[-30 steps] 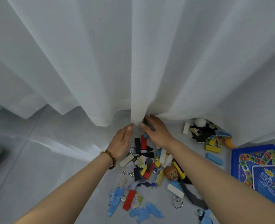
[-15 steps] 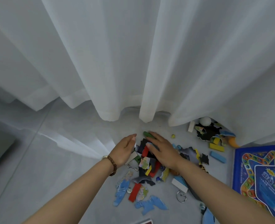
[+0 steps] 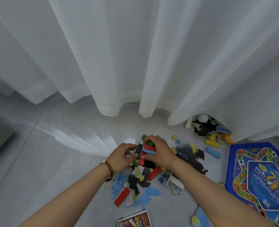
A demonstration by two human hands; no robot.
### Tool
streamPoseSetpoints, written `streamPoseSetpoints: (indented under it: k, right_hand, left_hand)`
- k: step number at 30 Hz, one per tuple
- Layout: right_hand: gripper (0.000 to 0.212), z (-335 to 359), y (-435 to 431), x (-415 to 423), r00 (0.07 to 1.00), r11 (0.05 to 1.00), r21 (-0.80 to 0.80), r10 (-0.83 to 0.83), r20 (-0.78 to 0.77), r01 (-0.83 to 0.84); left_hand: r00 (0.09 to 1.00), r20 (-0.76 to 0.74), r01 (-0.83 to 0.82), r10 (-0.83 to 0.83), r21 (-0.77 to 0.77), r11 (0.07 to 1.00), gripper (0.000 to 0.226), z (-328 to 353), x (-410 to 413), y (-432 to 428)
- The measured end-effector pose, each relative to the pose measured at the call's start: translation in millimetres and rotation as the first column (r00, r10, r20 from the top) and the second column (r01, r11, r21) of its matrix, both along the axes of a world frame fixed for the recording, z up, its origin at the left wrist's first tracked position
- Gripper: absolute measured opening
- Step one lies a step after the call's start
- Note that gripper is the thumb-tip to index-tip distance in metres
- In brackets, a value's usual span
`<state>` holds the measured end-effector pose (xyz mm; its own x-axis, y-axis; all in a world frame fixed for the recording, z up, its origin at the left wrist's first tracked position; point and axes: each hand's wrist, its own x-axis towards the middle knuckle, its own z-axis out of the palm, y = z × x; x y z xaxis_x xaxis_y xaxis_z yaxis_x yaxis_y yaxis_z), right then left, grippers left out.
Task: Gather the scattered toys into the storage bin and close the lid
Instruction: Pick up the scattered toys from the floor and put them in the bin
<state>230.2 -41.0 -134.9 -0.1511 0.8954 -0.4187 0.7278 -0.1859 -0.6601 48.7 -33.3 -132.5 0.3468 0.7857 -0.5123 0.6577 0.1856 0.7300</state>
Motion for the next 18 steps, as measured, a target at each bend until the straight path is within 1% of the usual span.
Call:
streamPoseSetpoints:
  k: [4,6,10,12,14,15,16,17,18]
  right_hand:
    - [0.052,-1,0,0,1.000,1.000,-0.029,-0.005,-0.015,0.004]
    - [0.052,1,-1,-2,0.999,0.999,-0.043,-0.034,-0.031,0.032]
    - [0.045,1,-5,-4,0.991,0.991,-0.076,-0.117,-0.067,0.111]
    - [0.038,1,-8,-3,0.982,0.985,-0.061,-0.165,-0.090,0.160]
    - [0.033,8,-9,-3,0.956,0.967,-0.032,-0.255,-0.148,0.253]
    - [0.032,14,-8,-4,0.938,0.957,-0.016,-0.289,-0.192,0.291]
    - [0.031,22,-7,-5,0.927,0.954,0.001,-0.293,-0.235,0.301]
    - [0.030,32,-5,-9,0.924,0.959,0.018,-0.267,-0.274,0.282]
    - [0.030,42,-5,-14,0.920,0.968,0.023,-0.230,-0.317,0.250]
  left_hand:
    - [1.000,0.005,0.008,-0.008,0.004,1.000,0.043,0,0,-5]
    - [1.000,0.002,0.008,-0.008,0.017,1.000,0.044,0,0,-5]
    - [1.000,-0.018,0.015,-0.015,0.027,1.000,0.044,1,0,-6]
    - [1.000,-0.002,-0.002,0.002,0.018,1.000,0.044,3,1,-9]
    - [0.993,0.068,-0.095,0.094,0.012,0.995,0.039,8,3,-11]
    - [0.978,0.117,-0.176,0.175,-0.003,0.984,0.037,13,6,-11]
    - [0.942,0.188,-0.273,0.279,-0.059,0.960,0.037,20,8,-10]
    - [0.869,0.284,-0.366,0.406,-0.185,0.912,0.039,27,12,-10]
    - [0.751,0.375,-0.410,0.544,-0.382,0.828,0.044,35,16,-9]
